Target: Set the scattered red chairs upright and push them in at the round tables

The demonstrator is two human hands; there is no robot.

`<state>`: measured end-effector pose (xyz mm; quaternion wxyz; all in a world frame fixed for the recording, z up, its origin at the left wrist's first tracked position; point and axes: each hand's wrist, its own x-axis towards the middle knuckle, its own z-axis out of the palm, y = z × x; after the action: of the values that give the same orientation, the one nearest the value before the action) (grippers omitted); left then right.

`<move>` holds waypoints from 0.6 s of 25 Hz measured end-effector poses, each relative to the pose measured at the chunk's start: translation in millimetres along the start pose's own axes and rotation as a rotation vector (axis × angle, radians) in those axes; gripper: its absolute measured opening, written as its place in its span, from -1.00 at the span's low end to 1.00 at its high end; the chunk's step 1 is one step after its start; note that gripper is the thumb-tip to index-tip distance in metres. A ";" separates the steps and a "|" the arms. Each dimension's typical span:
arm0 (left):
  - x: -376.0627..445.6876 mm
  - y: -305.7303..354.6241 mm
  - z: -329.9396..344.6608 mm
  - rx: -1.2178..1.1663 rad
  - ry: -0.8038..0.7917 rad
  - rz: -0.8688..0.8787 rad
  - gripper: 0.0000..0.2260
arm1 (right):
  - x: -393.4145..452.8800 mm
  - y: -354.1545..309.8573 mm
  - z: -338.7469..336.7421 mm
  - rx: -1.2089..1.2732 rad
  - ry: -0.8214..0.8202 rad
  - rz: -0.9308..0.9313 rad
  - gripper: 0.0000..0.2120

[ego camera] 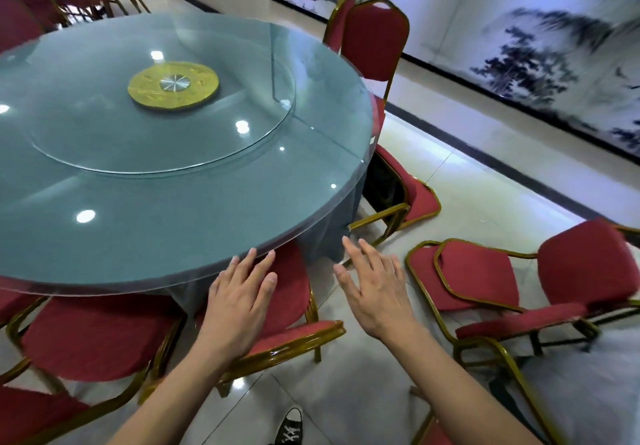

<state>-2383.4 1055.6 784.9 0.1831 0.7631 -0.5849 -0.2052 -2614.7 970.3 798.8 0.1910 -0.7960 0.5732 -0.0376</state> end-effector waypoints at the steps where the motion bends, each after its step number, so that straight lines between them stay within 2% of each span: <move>1: 5.6 6.3 0.7 -0.004 -0.008 0.016 -0.21 | 1.7 6.4 -1.0 -0.004 0.011 0.021 -0.40; 9: 51.0 60.0 4.8 0.040 -0.074 0.109 -0.32 | 24.2 50.6 -28.7 0.041 0.028 0.118 -0.37; 15: 84.4 108.5 27.2 0.078 -0.057 0.090 -0.33 | 64.6 116.4 -50.2 0.077 0.058 0.108 -0.32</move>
<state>-2466.9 945.8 809.8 0.1453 0.7364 -0.6312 -0.1955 -2711.2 865.9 794.5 0.2063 -0.7545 0.6188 -0.0724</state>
